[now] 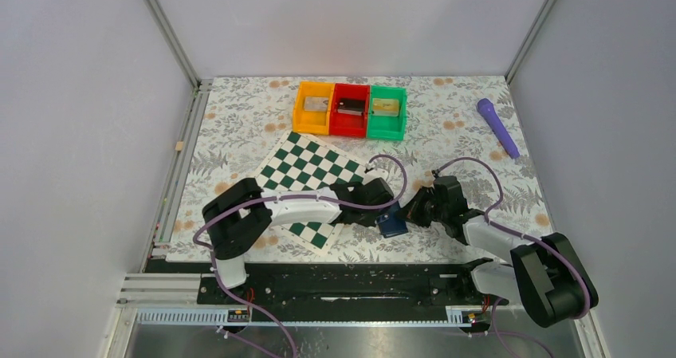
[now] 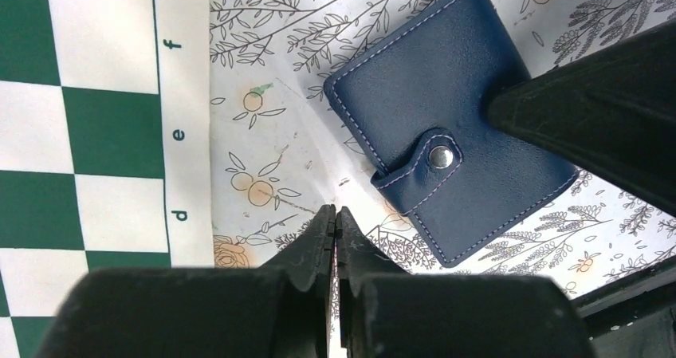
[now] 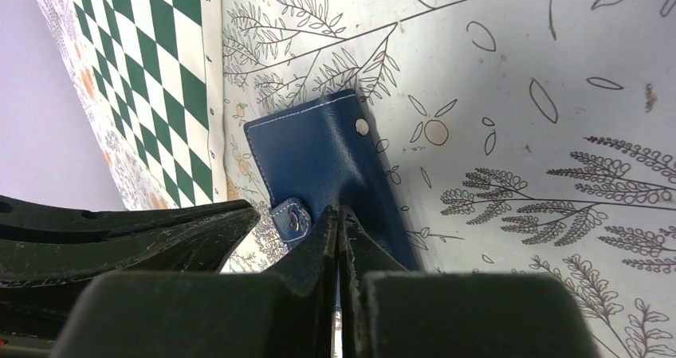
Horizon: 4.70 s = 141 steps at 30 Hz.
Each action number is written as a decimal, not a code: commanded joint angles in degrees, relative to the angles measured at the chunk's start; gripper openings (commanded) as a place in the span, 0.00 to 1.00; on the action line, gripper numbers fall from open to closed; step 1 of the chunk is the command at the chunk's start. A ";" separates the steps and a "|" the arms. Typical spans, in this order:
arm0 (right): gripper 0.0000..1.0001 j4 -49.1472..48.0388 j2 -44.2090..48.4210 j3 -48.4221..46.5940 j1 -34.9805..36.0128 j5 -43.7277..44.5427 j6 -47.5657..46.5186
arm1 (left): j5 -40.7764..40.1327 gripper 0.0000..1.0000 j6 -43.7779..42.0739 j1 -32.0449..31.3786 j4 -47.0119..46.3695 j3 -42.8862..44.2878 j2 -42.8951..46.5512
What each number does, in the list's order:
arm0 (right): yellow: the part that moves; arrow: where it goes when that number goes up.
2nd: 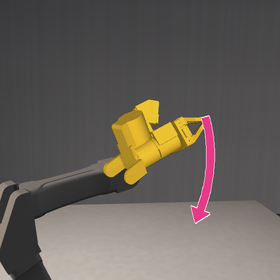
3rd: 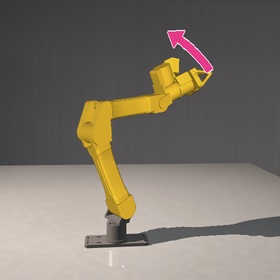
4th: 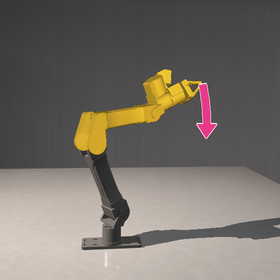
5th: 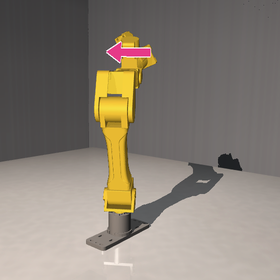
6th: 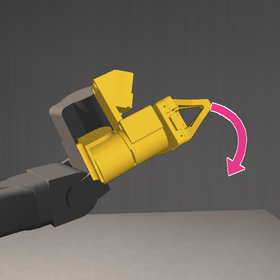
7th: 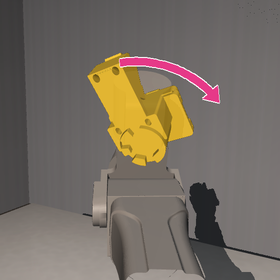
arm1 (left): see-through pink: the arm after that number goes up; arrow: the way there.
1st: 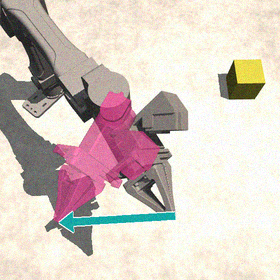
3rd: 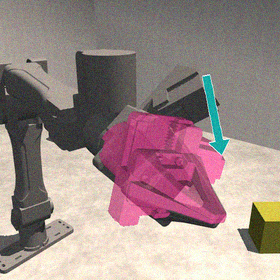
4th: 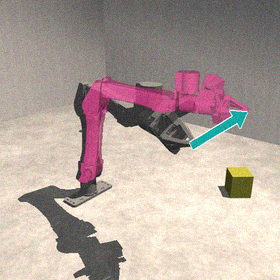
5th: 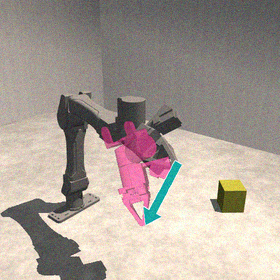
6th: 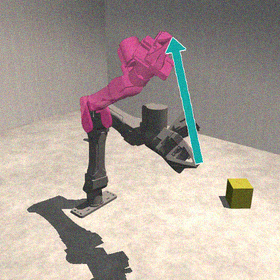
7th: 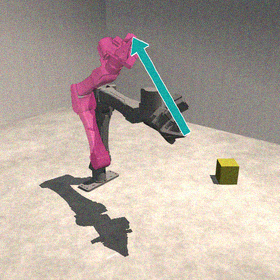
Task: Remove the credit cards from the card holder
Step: Open the card holder at the center of the board.
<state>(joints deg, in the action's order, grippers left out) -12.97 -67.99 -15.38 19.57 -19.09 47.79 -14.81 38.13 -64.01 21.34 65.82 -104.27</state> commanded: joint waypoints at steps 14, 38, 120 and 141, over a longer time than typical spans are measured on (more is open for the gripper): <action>0.33 1.19 6.37 -0.42 -0.15 -8.47 -8.19 | 12.19 0.40 2.09 8.39 -9.72 -1.31 2.31; 0.34 -8.03 -5.61 -0.26 1.86 -7.87 -4.82 | 24.85 0.07 8.56 9.08 -20.66 -4.37 -6.12; 0.19 -15.30 0.09 8.65 11.00 -5.58 6.66 | 18.78 0.06 11.55 6.43 -23.37 -12.54 0.77; 0.15 -10.44 -0.36 7.64 17.97 -0.15 6.04 | 16.90 0.06 9.99 7.57 -21.44 -7.63 -1.01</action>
<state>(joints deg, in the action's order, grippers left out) -30.50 -66.83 -8.86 33.10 -14.52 54.08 8.73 49.34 -58.72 5.48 55.35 -103.04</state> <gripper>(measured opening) 0.158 0.060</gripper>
